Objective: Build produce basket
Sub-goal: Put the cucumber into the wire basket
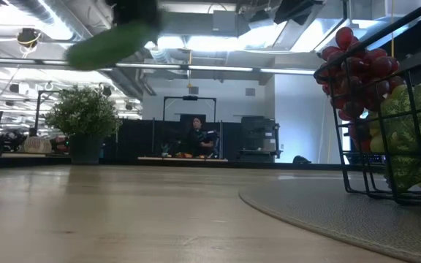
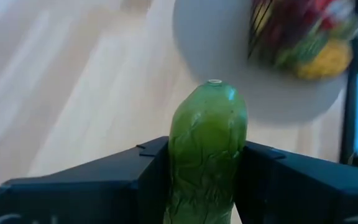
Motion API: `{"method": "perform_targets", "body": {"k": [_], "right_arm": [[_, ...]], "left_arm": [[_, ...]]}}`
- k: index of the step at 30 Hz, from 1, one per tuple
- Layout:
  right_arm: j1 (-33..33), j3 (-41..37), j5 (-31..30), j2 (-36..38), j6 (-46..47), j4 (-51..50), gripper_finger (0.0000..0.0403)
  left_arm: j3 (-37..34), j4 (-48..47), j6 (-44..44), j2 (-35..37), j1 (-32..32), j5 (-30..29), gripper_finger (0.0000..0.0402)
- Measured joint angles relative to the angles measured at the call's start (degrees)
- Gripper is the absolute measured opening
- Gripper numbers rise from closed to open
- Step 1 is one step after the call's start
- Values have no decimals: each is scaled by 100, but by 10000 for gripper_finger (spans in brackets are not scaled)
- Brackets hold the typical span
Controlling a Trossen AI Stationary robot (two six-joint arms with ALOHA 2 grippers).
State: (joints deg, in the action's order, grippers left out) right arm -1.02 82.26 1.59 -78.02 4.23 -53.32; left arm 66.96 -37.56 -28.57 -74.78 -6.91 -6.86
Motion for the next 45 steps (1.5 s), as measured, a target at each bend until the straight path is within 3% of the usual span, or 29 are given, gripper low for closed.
{"method": "perform_targets", "body": {"k": [7, 15, 22, 40, 45], "right_arm": [[2, 0, 4, 0, 50, 99, 56], [20, 0, 4, 0, 1174, 357, 56], [18, 0, 25, -7, 1638, 522, 56], [22, 0, 618, -309, 1629, 690, 57], [22, 0, 609, -477, 1622, 693, 82]], "left_arm": [[369, 1291, 512, -28, 151, 123, 102], [411, 2048, 928, -59, 225, -62, 101], [411, 2030, 926, -59, 226, -259, 101], [411, 2009, 1181, -59, 228, -313, 103], [411, 2006, 1235, -59, 231, -329, 99]]}}
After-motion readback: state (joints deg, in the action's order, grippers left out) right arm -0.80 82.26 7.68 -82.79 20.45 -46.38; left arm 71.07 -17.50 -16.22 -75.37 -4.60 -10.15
